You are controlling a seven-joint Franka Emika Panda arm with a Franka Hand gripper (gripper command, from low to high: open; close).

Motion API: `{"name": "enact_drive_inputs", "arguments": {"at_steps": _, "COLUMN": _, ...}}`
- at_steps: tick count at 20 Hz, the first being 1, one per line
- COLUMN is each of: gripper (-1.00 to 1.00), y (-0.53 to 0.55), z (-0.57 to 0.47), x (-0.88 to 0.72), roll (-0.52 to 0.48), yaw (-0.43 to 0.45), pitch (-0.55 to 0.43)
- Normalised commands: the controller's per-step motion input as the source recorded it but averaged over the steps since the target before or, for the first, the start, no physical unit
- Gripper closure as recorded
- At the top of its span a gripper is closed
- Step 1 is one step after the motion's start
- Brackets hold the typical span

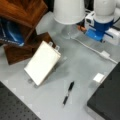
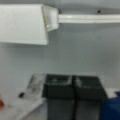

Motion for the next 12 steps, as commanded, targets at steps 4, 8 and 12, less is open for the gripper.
{"name": "enact_drive_inputs", "arguments": {"at_steps": 4, "gripper": 1.0, "y": 0.12, "z": -0.22, "x": -0.13, "roll": 0.149, "yaw": -0.053, "pitch": -0.205}}
{"name": "enact_drive_inputs", "arguments": {"at_steps": 8, "gripper": 1.0, "y": 0.07, "z": -0.22, "x": -0.18, "roll": 0.183, "yaw": 0.009, "pitch": -0.244}}
{"name": "enact_drive_inputs", "arguments": {"at_steps": 12, "gripper": 1.0, "y": 0.04, "z": -0.23, "x": -0.25, "roll": 0.182, "yaw": 0.005, "pitch": -0.248}}
